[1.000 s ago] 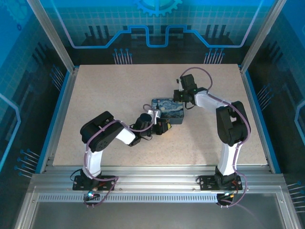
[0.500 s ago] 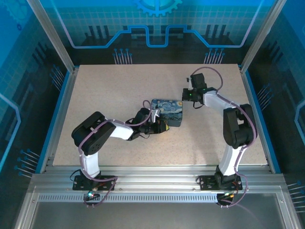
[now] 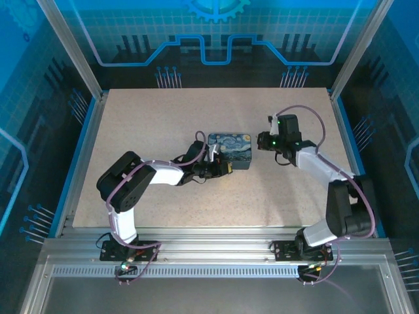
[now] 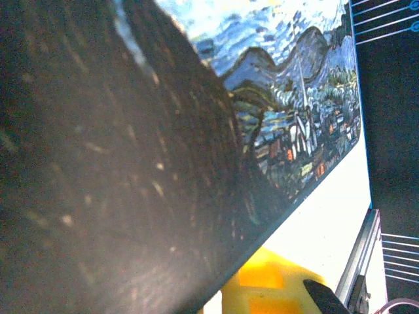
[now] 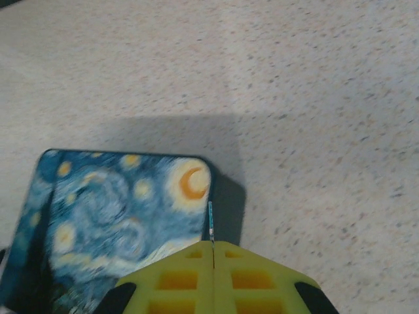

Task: Unlock the padlock with the key

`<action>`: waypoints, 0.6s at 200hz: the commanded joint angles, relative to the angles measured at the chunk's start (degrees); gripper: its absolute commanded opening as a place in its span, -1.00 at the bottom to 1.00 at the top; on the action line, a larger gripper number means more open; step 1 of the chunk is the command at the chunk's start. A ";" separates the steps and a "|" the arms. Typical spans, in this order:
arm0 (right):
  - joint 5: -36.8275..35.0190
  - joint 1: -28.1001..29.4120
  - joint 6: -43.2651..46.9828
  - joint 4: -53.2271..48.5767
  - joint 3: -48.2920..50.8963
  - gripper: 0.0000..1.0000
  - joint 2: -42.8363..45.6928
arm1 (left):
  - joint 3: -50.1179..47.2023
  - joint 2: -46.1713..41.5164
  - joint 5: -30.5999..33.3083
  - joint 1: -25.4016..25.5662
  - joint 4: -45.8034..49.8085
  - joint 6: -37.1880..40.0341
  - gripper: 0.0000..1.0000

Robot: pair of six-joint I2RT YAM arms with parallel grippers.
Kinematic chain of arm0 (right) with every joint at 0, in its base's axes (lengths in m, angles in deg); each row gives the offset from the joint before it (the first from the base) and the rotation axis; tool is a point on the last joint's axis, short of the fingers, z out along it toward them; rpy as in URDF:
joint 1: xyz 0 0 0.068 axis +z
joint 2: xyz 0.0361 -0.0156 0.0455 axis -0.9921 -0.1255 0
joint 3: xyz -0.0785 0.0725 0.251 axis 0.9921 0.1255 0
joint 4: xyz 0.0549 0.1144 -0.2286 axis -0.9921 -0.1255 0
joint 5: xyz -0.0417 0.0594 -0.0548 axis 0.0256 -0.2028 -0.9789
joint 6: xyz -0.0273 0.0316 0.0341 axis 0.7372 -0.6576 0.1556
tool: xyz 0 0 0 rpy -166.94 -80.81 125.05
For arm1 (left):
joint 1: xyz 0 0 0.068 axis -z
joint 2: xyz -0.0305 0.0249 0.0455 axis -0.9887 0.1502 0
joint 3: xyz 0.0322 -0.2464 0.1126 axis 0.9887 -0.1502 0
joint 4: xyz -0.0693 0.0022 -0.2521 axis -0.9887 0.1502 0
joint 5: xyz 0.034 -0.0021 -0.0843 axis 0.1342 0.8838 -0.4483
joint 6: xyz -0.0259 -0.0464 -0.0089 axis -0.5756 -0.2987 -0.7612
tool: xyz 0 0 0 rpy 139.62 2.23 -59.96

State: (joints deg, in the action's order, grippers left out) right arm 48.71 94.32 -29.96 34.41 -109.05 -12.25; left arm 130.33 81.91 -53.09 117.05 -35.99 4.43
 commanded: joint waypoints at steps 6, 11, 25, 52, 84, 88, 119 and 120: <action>7.65 -0.53 -3.25 5.15 6.32 -1.00 5.69 | 3.27 -2.08 -1.38 -0.61 1.68 -2.10 -0.91; 8.34 -0.47 -3.62 5.76 7.52 -1.00 6.63 | 3.35 -1.97 -1.53 -0.70 1.39 -2.42 -0.91; 10.06 -0.20 -4.59 6.97 10.21 -1.00 9.19 | 3.20 -1.62 -1.88 -1.21 -0.39 -4.00 -0.91; 12.29 0.00 -6.75 8.02 14.23 -1.00 13.80 | 3.28 -0.85 -2.45 -1.49 -3.34 -6.39 -0.92; 14.33 0.49 -8.56 8.40 17.51 -1.00 18.01 | 3.06 -0.45 -3.22 -1.67 -6.12 -8.81 -0.94; 14.69 0.51 -8.84 8.51 17.91 -1.00 18.46 | 3.07 -0.45 -3.33 -1.75 -6.19 -8.96 -0.93; 16.50 0.69 -13.62 12.49 22.44 -1.00 21.71 | 3.11 -0.28 -4.61 -2.15 -8.40 -10.99 -0.96; 16.56 0.73 -13.80 12.71 22.57 -1.00 21.80 | 3.13 -0.28 -4.62 -2.22 -8.40 -11.02 -0.96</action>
State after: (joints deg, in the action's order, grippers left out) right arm 62.17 94.45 -39.03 42.63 -89.70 7.18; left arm 131.86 81.94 -54.95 115.56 -39.86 -4.10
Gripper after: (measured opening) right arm 0.061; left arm 0.093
